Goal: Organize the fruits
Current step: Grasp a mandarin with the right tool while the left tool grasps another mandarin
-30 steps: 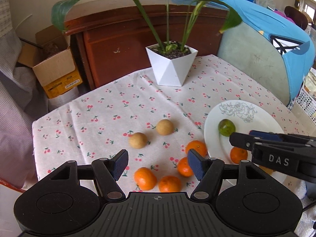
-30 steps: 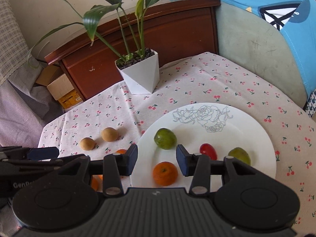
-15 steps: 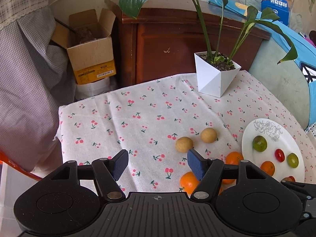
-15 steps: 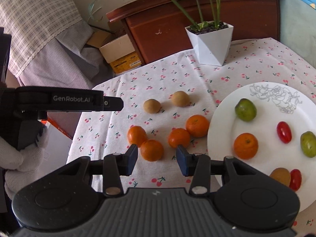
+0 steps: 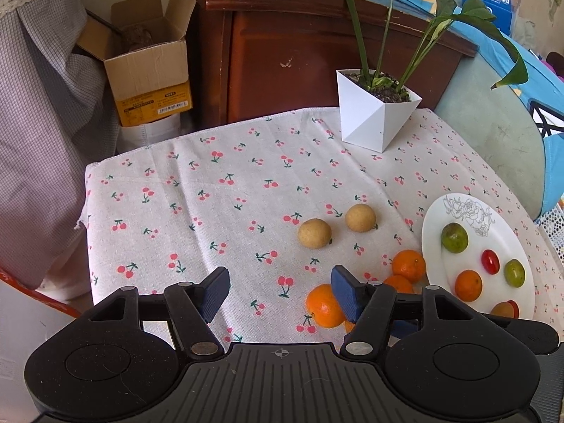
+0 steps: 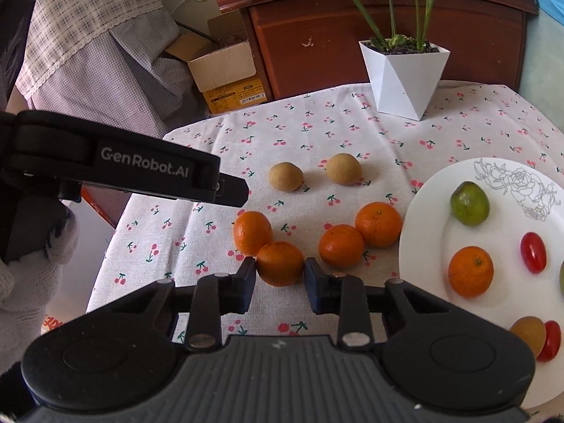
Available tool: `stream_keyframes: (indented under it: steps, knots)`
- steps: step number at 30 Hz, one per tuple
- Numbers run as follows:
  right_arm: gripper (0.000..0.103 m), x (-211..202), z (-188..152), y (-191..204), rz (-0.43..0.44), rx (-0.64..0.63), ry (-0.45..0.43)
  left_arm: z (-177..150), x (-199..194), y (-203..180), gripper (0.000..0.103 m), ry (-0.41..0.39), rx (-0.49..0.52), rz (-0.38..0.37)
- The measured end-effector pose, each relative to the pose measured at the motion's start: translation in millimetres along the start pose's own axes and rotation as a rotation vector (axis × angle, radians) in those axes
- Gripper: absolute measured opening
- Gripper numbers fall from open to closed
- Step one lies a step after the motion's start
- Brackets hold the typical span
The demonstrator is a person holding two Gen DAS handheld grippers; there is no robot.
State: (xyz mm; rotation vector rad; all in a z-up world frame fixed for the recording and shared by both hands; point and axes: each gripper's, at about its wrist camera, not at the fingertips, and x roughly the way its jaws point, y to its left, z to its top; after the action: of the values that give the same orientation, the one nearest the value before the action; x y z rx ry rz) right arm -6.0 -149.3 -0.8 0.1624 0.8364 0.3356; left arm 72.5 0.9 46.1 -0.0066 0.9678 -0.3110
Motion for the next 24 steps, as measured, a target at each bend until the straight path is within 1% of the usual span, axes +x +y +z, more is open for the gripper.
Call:
stream_keyframes:
  steps: [4, 10, 14, 20, 23, 24]
  knots:
    - [0.03, -10, -1, -5, -0.019, 0.007, -0.011, -2, 0, -2, 0.059, 0.001, 0.016, -0.011]
    - [0.03, -32, 3, -21, -0.042, 0.066, -0.054, -6, -1, -8, 0.059, -0.003, 0.054, -0.022]
    - [0.03, -42, 6, -29, -0.065, 0.096, -0.085, -10, 3, -15, 0.059, 0.012, 0.08, -0.029]
    - [0.03, -48, 10, -41, -0.084, 0.161, -0.107, -17, 10, -26, 0.059, 0.021, 0.132, -0.026]
    - [0.03, -50, 10, -47, -0.078, 0.207, -0.109, -19, 16, -28, 0.054, 0.03, 0.144, -0.021]
    - [0.03, -51, 11, -50, -0.076, 0.222, -0.109, -20, 17, -28, 0.051, 0.035, 0.145, -0.021]
